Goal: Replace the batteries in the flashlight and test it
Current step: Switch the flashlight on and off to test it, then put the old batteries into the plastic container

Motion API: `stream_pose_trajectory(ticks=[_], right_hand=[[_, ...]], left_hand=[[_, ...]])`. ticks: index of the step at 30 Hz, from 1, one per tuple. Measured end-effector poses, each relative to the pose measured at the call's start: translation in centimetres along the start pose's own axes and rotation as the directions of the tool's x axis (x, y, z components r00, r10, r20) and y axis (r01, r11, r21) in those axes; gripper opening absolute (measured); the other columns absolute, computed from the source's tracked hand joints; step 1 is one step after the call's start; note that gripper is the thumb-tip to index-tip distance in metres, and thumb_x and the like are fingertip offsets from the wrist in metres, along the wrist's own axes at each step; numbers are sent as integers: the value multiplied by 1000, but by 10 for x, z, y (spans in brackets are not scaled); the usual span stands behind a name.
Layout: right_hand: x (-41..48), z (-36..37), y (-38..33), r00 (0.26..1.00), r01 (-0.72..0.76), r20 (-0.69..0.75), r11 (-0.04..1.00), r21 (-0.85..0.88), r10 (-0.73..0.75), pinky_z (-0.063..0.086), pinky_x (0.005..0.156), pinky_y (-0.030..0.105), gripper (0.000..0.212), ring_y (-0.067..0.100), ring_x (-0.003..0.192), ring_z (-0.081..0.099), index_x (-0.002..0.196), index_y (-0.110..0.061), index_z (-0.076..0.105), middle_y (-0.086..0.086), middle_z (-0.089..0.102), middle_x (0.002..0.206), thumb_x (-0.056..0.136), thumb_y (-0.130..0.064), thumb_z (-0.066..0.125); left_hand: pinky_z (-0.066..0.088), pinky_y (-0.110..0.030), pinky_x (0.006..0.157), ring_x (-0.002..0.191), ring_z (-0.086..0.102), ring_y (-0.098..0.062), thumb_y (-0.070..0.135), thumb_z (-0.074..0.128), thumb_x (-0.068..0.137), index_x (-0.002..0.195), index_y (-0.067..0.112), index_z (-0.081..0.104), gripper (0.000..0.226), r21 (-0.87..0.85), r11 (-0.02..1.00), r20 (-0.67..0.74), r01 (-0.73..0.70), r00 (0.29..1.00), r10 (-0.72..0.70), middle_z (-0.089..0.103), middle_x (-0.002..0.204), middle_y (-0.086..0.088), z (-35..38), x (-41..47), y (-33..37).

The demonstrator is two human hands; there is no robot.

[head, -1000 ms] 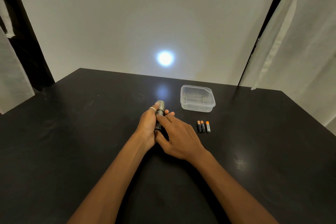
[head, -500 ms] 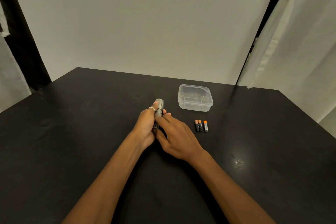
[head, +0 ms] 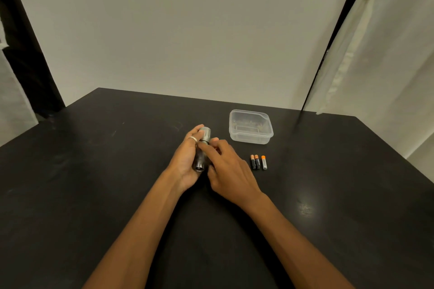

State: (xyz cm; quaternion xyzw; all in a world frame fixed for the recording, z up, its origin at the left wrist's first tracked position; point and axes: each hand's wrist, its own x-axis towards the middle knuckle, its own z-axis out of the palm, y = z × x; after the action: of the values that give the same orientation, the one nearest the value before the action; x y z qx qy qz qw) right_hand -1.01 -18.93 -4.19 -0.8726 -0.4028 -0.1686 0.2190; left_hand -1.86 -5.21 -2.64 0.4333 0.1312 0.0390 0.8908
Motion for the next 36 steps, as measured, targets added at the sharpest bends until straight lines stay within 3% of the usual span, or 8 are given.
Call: stream_pose_trajectory(ticks=[5, 9, 18, 22, 24, 27, 31, 36], right_hand=[[3, -7, 8, 974, -91, -210, 996, -10, 87, 54, 102, 38, 70, 29, 139, 46, 149, -9, 44, 13, 44, 151, 83, 8, 57], [10, -6, 10, 993, -5, -116, 999, -50, -1, 38, 120, 40, 71, 29, 149, 36, 150, -5, 45, 15, 40, 160, 82, 11, 60], [21, -12, 17, 986, 85, -142, 996, -11, -85, 47, 107, 36, 49, 25, 131, 55, 139, -12, 60, 8, 59, 146, 92, -2, 56], [31, -33, 6, 976, -120, -143, 953, 277, 164, 50, 78, 13, 10, 1, 87, 66, 108, -21, 70, -7, 74, 99, 99, -24, 66], [39, -36, 3, 934, -253, -144, 891, 378, 326, 57, 71, 22, 19, 4, 75, 69, 94, -17, 71, -4, 76, 86, 101, -34, 64], [48, -35, 4, 891, -378, -63, 810, 448, 450, 63, 76, 45, 32, 16, 75, 75, 89, -13, 74, 0, 77, 81, 98, -42, 65], [53, -35, 1, 898, -399, 14, 804, 441, 439, 62, 76, 32, 30, 8, 77, 75, 89, -15, 76, -5, 78, 82, 96, -42, 68], [71, -24, -3, 917, -390, 57, 861, 327, 394, 47, 62, 13, 24, -3, 68, 67, 84, -17, 73, -9, 73, 74, 96, -37, 69]], left_hand=[[47, -49, 111, 110, 66, -27, 32, 61, 99, 134, 28, 61, 36, 57, 998, 53, 5, 999, -8, 75, 118, -11, -3, 5, -4], [49, -42, 110, 121, 66, -23, 32, 60, 100, 136, 21, 64, 38, 54, 998, 108, 21, 994, -27, 71, 129, -8, -1, 1, -4], [35, -50, 116, 114, 58, -26, 63, 36, 101, 134, 11, 66, 68, -27, 994, 185, 107, 978, -100, 64, 130, -17, -6, -12, 5], [43, -59, 109, 130, 55, -17, 74, 32, 96, 127, 18, 72, 75, 87, 996, 157, 14, 987, -27, 69, 129, -5, -5, -15, 5], [50, -58, 102, 128, 57, -13, 58, 39, 103, 123, 23, 73, 53, 184, 978, 130, -94, 989, 71, 70, 129, 1, 1, -23, 7], [55, -46, 100, 121, 62, -13, 26, 54, 103, 125, 38, 69, 29, 447, 843, 145, -299, 954, 262, 67, 126, 8, 3, -27, 5], [48, -34, 100, 123, 49, -16, 18, 68, 93, 131, 29, 60, 40, 845, 292, 279, -448, 835, 474, 55, 124, 6, -11, -18, -4], [51, -45, 96, 127, 45, -20, 19, 71, 90, 121, 24, 61, 33, 905, 221, 198, -364, 819, 538, 62, 114, 6, -16, -5, 1]])
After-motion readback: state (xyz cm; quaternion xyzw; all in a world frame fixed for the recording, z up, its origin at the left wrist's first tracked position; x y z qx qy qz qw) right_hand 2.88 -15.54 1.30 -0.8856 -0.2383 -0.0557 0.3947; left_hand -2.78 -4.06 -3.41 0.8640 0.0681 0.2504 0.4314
